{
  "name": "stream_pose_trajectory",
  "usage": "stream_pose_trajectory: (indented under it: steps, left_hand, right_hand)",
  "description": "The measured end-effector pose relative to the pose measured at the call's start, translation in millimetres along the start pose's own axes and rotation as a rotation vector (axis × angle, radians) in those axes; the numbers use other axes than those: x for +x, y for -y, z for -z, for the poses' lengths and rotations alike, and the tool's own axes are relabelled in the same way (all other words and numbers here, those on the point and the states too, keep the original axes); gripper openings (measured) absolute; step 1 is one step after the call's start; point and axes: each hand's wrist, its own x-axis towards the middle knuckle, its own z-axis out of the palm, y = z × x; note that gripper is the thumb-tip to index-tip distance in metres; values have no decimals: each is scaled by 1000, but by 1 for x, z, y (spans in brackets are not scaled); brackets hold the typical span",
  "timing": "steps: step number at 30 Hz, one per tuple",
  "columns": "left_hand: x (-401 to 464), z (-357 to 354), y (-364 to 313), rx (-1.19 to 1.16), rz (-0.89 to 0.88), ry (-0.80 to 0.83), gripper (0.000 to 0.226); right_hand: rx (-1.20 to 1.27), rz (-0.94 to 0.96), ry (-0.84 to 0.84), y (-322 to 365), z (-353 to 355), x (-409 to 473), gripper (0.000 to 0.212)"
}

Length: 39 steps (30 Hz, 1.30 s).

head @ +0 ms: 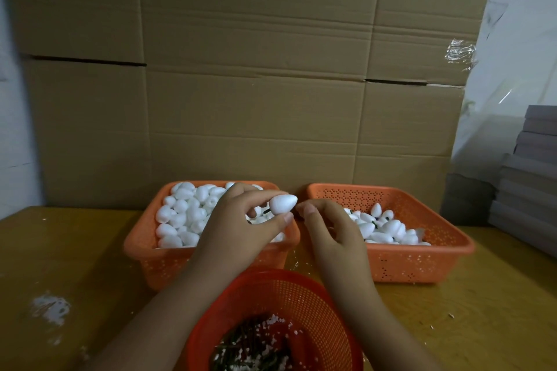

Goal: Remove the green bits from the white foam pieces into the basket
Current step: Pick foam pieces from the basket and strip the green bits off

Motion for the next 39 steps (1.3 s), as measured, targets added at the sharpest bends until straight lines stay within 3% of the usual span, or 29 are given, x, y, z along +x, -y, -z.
stream_pose_trajectory:
  steps: [6, 10, 13, 21, 31, 35, 39]
  left_hand:
    - [3, -2, 4, 85, 5, -5, 17]
    - [3, -3, 3, -29, 37, -10, 35]
    - [3, -3, 1, -104, 45, -4, 27]
    - [3, 1, -3, -187, 53, -22, 14]
    - [0, -4, 0, -120, 18, -6, 18]
    - [-1, -7, -2, -129, 14, 36, 24]
    - [-1, -10, 0, -107, 38, 77, 29]
  right_hand:
    - [-160, 178, 6, 4, -2, -4, 23]
    - [-274, 300, 13, 3, -4, -6, 28]
    - [-294, 337, 24, 1, -6, -8, 27]
    - [94, -42, 30, 4, -1, 0, 14]
    - [-45, 139, 42, 7, -1, -3, 26]
    - [117, -23, 88, 7, -5, -2, 16]
    - [105, -111, 61, 3, 4, 7, 4]
